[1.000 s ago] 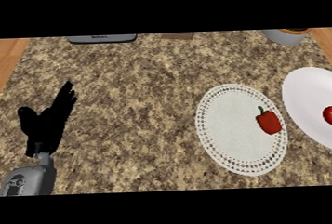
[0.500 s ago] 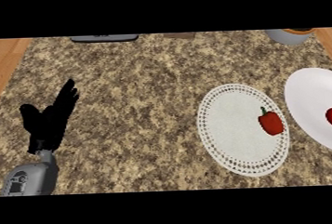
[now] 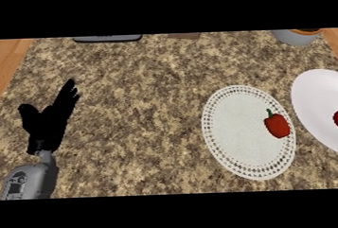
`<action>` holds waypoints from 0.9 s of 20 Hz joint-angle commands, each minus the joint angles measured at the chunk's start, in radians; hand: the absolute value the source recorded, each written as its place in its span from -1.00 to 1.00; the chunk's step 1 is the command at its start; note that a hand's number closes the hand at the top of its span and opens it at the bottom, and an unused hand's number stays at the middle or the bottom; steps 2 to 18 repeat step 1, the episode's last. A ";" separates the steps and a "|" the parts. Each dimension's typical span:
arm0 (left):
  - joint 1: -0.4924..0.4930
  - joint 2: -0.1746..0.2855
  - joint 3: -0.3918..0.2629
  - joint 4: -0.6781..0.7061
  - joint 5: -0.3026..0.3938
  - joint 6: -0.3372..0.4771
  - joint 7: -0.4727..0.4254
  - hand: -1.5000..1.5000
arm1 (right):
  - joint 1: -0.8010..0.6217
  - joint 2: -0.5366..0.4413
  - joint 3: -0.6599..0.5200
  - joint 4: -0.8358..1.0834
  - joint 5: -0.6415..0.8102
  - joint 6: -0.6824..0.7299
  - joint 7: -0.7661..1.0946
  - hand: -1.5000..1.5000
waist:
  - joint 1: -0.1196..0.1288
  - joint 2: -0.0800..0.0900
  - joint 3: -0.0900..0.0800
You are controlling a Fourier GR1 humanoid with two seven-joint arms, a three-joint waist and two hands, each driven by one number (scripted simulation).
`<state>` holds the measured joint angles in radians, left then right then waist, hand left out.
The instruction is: Pick the tomato from the placemat and place it in the plate
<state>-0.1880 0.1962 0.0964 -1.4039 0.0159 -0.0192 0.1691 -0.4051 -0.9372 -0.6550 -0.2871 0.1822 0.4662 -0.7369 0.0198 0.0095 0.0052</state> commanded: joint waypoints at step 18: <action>0.005 0.009 0.013 0.046 0.007 -0.024 -0.045 0.00 | 0.014 -0.015 0.019 0.037 0.014 0.092 -0.106 -1.00 | 0.001 0.002 0.000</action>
